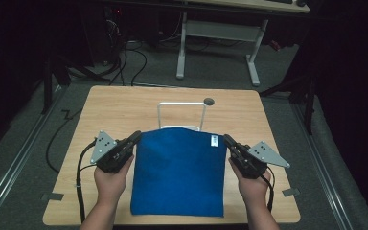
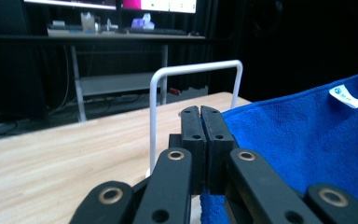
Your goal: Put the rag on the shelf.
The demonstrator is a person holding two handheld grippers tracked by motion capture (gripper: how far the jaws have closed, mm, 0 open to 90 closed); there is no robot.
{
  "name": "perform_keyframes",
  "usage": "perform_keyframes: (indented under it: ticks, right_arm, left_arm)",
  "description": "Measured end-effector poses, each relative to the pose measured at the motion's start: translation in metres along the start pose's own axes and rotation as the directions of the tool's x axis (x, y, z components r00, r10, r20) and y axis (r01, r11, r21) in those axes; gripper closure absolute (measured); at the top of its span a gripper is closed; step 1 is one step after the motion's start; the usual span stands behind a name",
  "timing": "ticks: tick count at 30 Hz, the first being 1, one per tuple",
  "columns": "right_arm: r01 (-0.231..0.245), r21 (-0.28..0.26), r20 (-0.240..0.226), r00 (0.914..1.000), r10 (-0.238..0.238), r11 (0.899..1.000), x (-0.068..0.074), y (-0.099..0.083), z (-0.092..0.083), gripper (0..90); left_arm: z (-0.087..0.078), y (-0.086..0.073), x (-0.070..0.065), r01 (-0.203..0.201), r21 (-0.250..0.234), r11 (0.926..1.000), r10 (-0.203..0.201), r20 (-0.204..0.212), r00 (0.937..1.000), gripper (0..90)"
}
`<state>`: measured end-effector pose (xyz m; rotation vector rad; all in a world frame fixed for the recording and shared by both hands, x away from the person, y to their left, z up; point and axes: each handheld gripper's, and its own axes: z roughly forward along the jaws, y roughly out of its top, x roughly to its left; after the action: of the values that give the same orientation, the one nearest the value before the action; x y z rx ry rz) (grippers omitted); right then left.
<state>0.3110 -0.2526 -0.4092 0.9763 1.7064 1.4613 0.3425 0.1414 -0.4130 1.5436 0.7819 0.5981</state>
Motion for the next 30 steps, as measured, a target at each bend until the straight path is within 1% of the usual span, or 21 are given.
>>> perform_keyframes:
  ticks: [1,2,3,4,5,6,7,8,9,10,11,13,14,15,16,17,22,26,27,29,30]
  right_arm:
    - [0.009,-0.021,-0.003,1.0000,-0.009,1.000,0.002,0.006,-0.004,89.1]
    - [0.009,-0.021,-0.003,1.0000,-0.009,1.000,0.002,0.006,-0.004,89.1]
    - [0.017,-0.039,-0.004,0.9998,-0.017,0.999,0.005,0.011,-0.008,89.1]
    - [0.017,-0.039,-0.004,0.9998,-0.017,0.999,0.005,0.011,-0.008,89.1]
    - [0.022,-0.062,-0.006,0.9997,-0.022,0.998,0.007,0.016,-0.013,89.2]
    - [0.022,-0.062,-0.006,0.9997,-0.022,0.998,0.007,0.016,-0.013,89.2]
    - [0.034,-0.085,-0.006,0.9994,-0.034,0.996,0.009,0.021,-0.017,89.1]
    - [0.034,-0.085,-0.006,0.9994,-0.034,0.996,0.009,0.021,-0.017,89.1]
    - [0.037,-0.109,-0.008,0.9993,-0.038,0.993,0.011,0.027,-0.023,89.2]
    - [0.037,-0.109,-0.008,0.9993,-0.038,0.993,0.011,0.027,-0.023,89.2]
    - [0.046,-0.130,-0.008,0.9988,-0.047,0.990,0.013,0.033,-0.028,89.2]
    - [0.049,-0.151,-0.011,0.9986,-0.051,0.987,0.015,0.038,-0.033,89.2]
    - [0.049,-0.151,-0.011,0.9986,-0.051,0.987,0.015,0.038,-0.033,89.2]
    - [0.058,-0.168,-0.010,0.9981,-0.061,0.984,0.017,0.042,-0.037,89.2]
    - [0.058,-0.168,-0.010,0.9981,-0.061,0.984,0.017,0.042,-0.037,89.2]
    - [0.064,-0.181,-0.011,0.9977,-0.067,0.981,0.018,0.045,-0.041,89.2]
    - [0.070,-0.192,-0.014,0.9972,-0.074,0.979,0.022,0.049,-0.043,89.2]
    - [0.069,-0.189,-0.015,0.9972,-0.073,0.980,0.019,0.051,-0.040,89.2]
    - [0.079,-0.181,-0.005,0.9967,-0.082,0.980,0.016,0.053,-0.036,89.2]
    - [0.082,-0.175,0.004,0.9966,-0.083,0.981,0.012,0.055,-0.032,89.2]
    - [0.082,-0.175,0.004,0.9966,-0.083,0.981,0.012,0.055,-0.032,89.2]
  left_arm:
    - [-0.004,0.005,-0.003,-0.013,-0.017,0.9998,0.013,0.002,0.9999,89.4]
    - [-0.004,0.005,-0.003,-0.013,-0.017,0.9998,0.013,0.002,0.9999,89.4]
    - [-0.009,0.010,-0.006,-0.023,-0.040,0.9989,0.023,0.004,0.9997,89.4]
    - [-0.009,0.010,-0.006,-0.023,-0.040,0.9989,0.023,0.004,0.9997,89.4]
    - [-0.013,0.016,-0.010,-0.036,-0.061,0.9975,0.036,0.006,0.9993,89.4]
    - [-0.013,0.016,-0.010,-0.036,-0.061,0.9975,0.036,0.006,0.9993,89.4]
    - [-0.018,0.021,-0.014,-0.049,-0.083,0.9954,0.050,0.008,0.9987,89.4]
    - [-0.018,0.021,-0.014,-0.049,-0.083,0.9954,0.050,0.008,0.9987,89.4]
    - [-0.023,0.027,-0.018,-0.062,-0.102,0.9929,0.063,0.011,0.9979,89.4]
    - [-0.023,0.027,-0.018,-0.062,-0.102,0.9929,0.063,0.011,0.9979,89.4]
    - [-0.028,0.032,-0.021,-0.071,-0.119,0.9903,0.073,0.016,0.9972,89.4]
    - [-0.032,0.036,-0.023,-0.076,-0.135,0.9879,0.080,0.021,0.9966,89.4]
    - [-0.032,0.036,-0.023,-0.076,-0.135,0.9879,0.080,0.021,0.9966,89.4]
    - [-0.035,0.038,-0.025,-0.082,-0.143,0.9863,0.086,0.022,0.9960,89.4]
    - [-0.035,0.038,-0.025,-0.082,-0.143,0.9863,0.086,0.022,0.9960,89.4]
    - [-0.036,0.040,-0.026,-0.086,-0.149,0.9851,0.090,0.021,0.9957,89.4]
    - [-0.036,0.041,-0.025,-0.077,-0.147,0.9861,0.082,0.025,0.9963,89.4]
    - [-0.028,0.045,-0.022,-0.069,-0.132,0.9888,0.073,0.031,0.9968,89.5]
    - [-0.024,0.048,-0.020,-0.082,-0.131,0.9879,0.086,0.023,0.9961,89.5]
    - [-0.017,0.052,-0.017,-0.079,-0.127,0.9887,0.083,0.021,0.9964,89.5]
    - [-0.017,0.052,-0.017,-0.079,-0.127,0.9887,0.083,0.021,0.9964,89.5]
